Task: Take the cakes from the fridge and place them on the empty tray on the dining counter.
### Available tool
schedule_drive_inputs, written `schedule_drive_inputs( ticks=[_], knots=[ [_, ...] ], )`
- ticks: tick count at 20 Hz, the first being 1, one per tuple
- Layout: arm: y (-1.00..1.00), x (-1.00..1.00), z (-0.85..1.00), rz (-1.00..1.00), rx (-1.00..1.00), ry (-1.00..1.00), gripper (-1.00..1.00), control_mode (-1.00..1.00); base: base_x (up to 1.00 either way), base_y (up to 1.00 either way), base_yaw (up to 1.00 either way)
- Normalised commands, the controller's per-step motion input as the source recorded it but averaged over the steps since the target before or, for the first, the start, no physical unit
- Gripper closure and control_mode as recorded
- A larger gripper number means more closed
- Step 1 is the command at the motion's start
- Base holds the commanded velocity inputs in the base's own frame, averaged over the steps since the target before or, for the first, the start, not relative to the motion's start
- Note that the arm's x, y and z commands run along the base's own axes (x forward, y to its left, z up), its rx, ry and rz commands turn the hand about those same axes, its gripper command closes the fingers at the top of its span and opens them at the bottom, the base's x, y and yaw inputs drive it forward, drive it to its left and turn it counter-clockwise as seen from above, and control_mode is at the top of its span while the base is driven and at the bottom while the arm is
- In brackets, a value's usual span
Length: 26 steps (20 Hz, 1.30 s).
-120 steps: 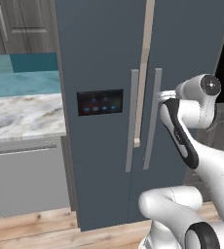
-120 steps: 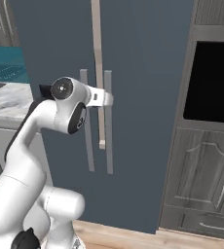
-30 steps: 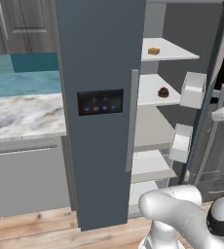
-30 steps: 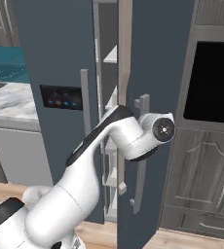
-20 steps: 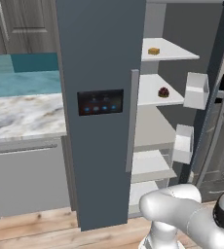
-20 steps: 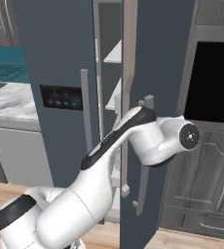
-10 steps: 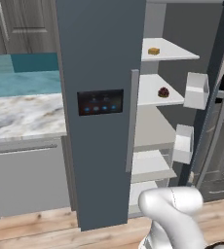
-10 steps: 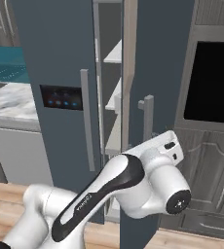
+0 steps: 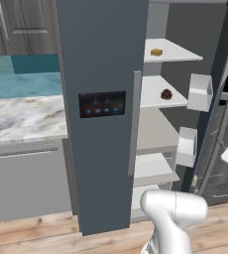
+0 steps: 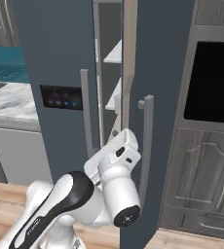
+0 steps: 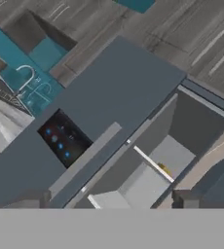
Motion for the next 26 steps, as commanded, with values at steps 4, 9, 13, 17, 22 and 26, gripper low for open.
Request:
schedule_drive_inputs(
  ticks=[4, 9, 13, 17, 22, 26],
  knots=[
    [1.0, -0.01, 0.01, 0.0, -0.22, -0.14, -1.0, -1.0, 0.0, 0.0, 0.0],
    [1.0, 0.0, 0.0, 0.0, -0.26, -0.02, -1.0, -1.0, 0.0, 0.0, 0.0],
    [0.84, 0.0, -0.01, -0.09, -0.37, 0.03, -1.0, -1.0, 0.0, 0.0, 0.0],
    [0.63, 0.04, -0.17, -0.24, -0.37, 0.0, -1.0, -1.0, 0.0, 0.0, 0.0],
    [0.35, 0.02, -0.35, -0.37, -0.33, -0.01, -1.0, -1.0, 0.0, 0.0, 0.0],
    [0.26, 0.0, -0.34, -0.43, -0.25, -0.03, -1.0, -1.0, 0.0, 0.0, 0.0]
  ],
)
